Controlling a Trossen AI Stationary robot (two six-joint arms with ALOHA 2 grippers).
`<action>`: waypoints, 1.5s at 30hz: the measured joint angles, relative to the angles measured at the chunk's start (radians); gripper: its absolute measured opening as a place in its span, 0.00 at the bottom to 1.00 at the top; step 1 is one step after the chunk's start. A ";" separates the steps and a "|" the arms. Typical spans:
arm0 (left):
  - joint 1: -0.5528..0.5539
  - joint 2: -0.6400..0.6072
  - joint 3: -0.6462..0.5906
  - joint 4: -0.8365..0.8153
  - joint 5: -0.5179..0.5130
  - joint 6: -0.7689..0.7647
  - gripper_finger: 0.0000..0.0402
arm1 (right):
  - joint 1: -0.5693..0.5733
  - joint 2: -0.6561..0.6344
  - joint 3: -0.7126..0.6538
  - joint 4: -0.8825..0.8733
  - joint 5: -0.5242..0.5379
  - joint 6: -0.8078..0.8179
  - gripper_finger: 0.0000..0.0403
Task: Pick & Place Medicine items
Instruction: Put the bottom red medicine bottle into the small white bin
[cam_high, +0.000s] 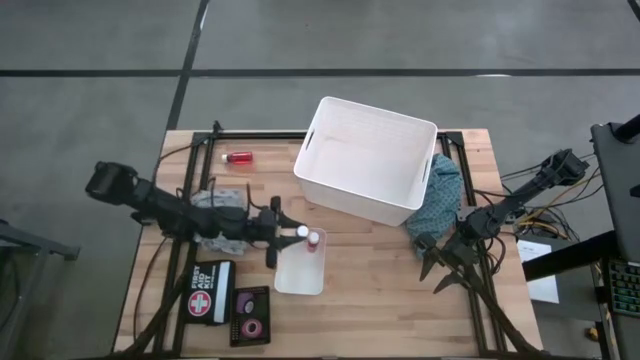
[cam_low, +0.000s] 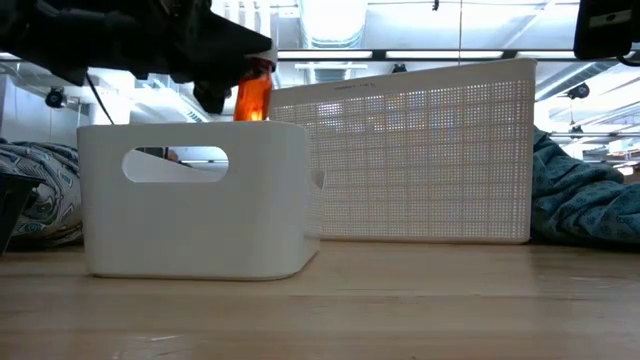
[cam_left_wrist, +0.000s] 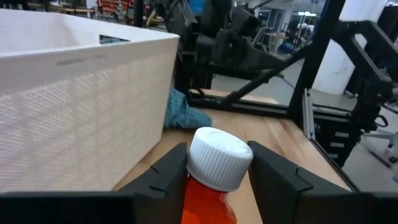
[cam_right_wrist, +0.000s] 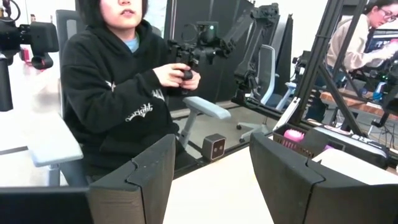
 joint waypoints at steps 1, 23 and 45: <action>-0.011 0.014 0.006 0.001 -0.015 -0.001 0.37 | 0.000 0.000 0.000 -0.001 0.000 0.000 0.51; -0.120 0.246 0.000 0.160 -0.280 -0.152 0.37 | 0.000 0.000 0.000 -0.004 0.000 0.000 0.51; -0.192 0.342 -0.079 0.379 -0.406 -0.220 0.37 | 0.000 0.000 0.000 -0.014 0.000 0.000 0.51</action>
